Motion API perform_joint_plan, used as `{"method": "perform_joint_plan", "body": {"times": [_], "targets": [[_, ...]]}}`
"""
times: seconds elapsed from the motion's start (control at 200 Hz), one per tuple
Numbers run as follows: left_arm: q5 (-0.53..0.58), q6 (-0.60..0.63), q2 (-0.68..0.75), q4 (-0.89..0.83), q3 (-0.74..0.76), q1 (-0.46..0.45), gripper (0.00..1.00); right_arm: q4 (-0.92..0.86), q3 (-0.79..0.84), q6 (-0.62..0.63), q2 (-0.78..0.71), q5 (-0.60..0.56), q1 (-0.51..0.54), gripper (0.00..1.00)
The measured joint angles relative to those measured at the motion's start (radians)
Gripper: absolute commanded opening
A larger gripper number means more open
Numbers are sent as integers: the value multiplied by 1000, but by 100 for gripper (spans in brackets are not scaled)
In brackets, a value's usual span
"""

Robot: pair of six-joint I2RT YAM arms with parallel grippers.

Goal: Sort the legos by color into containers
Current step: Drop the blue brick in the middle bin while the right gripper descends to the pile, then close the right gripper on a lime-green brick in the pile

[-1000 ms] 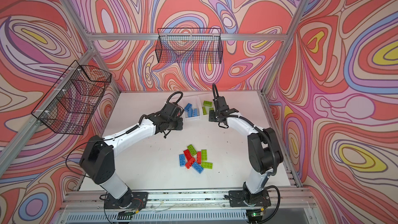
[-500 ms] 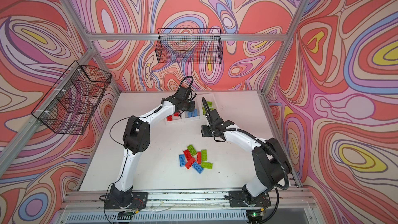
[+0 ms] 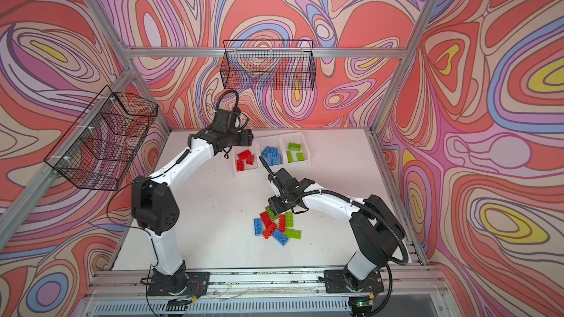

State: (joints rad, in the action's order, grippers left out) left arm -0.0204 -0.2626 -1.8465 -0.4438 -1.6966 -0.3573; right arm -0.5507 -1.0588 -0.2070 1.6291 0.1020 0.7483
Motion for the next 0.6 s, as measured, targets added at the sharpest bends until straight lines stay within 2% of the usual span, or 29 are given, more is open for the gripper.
{"method": "perform_joint_plan", "body": {"times": [0.135,0.275,0.601], "targets": [[7,21,161,26,190,61,70,-14,-43,21,70,0,27,61],[6,48,218,21,318,84,69,-33,-61,35,126,-7,58,59],[-37,49,221,40,346,90,68,-40,-108,29,187,-47,63,54]]}}
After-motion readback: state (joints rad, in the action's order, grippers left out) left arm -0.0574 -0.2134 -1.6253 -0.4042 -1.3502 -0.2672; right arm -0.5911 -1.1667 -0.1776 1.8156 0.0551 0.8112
